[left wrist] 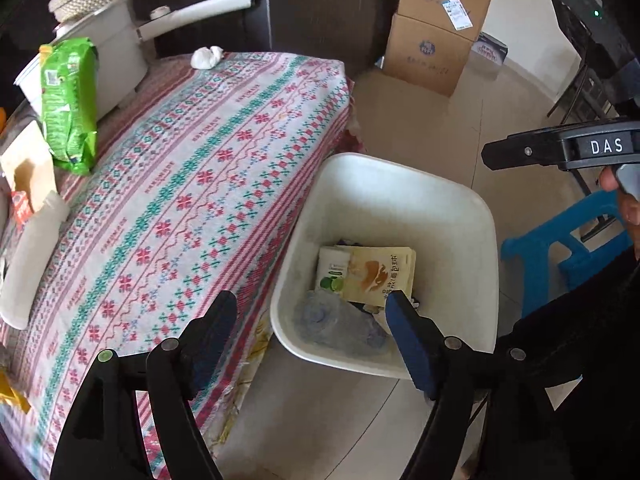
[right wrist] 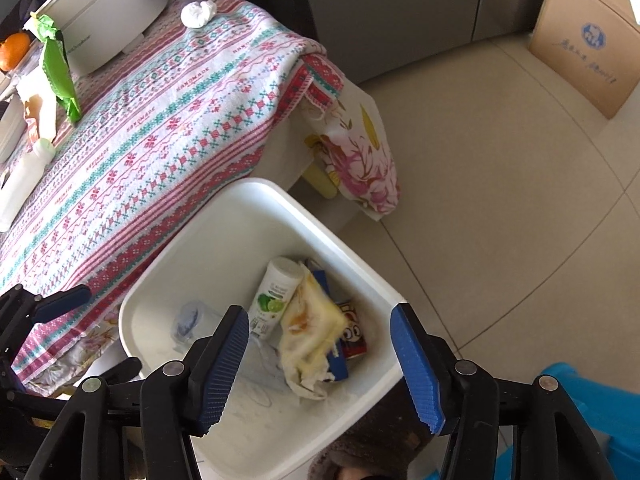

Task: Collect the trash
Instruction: 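Move both tools back from the bin toward the table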

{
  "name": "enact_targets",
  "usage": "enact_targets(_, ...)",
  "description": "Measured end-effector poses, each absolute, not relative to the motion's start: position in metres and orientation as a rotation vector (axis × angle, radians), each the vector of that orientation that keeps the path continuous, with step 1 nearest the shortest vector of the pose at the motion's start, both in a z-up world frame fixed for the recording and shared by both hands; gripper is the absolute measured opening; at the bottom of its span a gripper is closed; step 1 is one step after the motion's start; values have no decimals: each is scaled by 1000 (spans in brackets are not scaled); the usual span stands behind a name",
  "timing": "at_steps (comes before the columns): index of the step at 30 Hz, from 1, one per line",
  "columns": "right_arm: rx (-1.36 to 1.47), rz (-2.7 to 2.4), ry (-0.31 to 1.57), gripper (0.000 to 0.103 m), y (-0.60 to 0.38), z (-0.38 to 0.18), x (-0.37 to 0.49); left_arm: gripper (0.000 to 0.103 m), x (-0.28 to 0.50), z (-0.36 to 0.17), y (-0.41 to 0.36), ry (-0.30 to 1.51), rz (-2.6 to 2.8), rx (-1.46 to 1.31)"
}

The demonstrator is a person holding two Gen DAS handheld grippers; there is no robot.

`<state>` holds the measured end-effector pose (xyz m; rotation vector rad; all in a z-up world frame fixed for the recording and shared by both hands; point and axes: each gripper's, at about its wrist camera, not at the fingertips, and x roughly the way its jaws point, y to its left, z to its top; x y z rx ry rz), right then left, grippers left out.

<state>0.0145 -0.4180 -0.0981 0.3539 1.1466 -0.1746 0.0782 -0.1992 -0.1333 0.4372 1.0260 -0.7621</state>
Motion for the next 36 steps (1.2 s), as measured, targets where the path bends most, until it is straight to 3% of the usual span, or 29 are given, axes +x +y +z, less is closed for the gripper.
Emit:
enact_targets(11,312,-123,1134,67,-382,-89,33,83,95,-109,-122,1015,-596,321)
enact_targets(27,226,-22,1118,71,-309,-77,69,103,147,-74,39,940,-202,91)
enact_targets(36,162,31,1092,78,-258,-72,94,103,182,-83,127,890,3,90)
